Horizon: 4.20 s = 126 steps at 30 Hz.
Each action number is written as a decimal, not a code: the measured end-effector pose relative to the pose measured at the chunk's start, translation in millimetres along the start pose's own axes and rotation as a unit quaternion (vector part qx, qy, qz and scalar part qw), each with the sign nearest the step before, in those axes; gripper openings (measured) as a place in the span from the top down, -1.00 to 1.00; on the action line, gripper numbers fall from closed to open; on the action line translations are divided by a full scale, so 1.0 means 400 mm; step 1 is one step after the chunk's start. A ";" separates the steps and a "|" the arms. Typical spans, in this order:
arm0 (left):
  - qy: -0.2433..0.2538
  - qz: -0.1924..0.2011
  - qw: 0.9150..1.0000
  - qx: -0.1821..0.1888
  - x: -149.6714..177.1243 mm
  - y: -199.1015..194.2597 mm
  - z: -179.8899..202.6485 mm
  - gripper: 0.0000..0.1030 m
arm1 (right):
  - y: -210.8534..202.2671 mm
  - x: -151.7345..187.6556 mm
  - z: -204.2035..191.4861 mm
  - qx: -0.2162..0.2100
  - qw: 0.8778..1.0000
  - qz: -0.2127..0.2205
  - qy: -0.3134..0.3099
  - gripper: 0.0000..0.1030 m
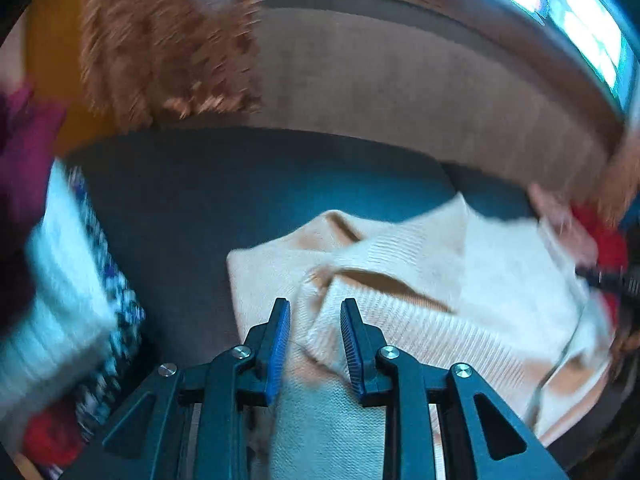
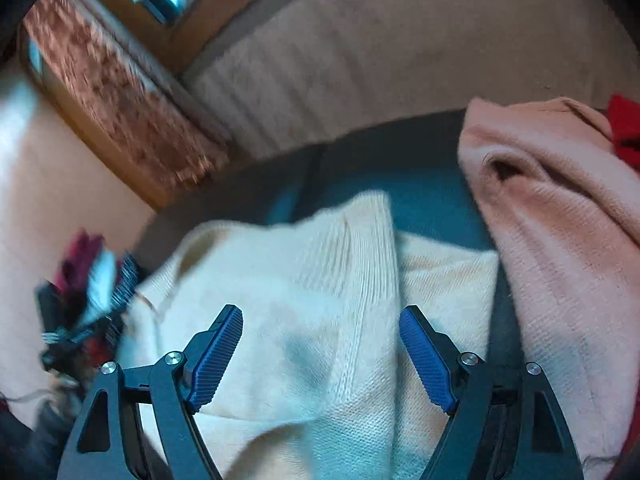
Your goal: Fold clothes
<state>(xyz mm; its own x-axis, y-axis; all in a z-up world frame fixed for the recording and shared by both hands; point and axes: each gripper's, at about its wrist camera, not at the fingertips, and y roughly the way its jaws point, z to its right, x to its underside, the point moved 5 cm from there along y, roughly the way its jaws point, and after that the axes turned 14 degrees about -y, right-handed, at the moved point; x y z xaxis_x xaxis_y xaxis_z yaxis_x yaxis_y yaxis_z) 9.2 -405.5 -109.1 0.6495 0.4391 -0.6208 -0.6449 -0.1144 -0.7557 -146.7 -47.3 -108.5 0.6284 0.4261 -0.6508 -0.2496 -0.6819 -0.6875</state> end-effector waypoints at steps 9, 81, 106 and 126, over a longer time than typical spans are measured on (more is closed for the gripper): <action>0.140 -0.054 0.988 -0.037 -0.018 0.104 0.093 0.50 | 0.027 0.037 0.028 -0.023 0.999 0.035 0.028 -0.79; -0.195 -0.063 0.966 0.158 0.310 -0.103 -0.068 0.48 | -0.024 0.130 -0.187 -0.133 0.973 0.050 0.182 0.52; -0.314 -0.059 0.917 0.236 0.144 -0.063 -0.100 0.17 | -0.019 0.002 0.042 -0.087 0.951 0.155 0.253 0.30; 0.086 -0.026 0.993 -0.080 0.108 0.005 0.058 0.13 | -0.251 0.167 -0.029 0.043 0.996 0.067 0.045 -0.37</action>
<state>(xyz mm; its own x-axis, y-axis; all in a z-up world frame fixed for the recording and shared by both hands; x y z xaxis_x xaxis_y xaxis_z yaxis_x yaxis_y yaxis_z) 26.6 -366.1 -132.4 0.7488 0.2902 -0.5959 -0.5452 -0.2418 -0.8027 -71.1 43.1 -79.2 0.6484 0.2774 -0.7090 -0.3949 -0.6736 -0.6247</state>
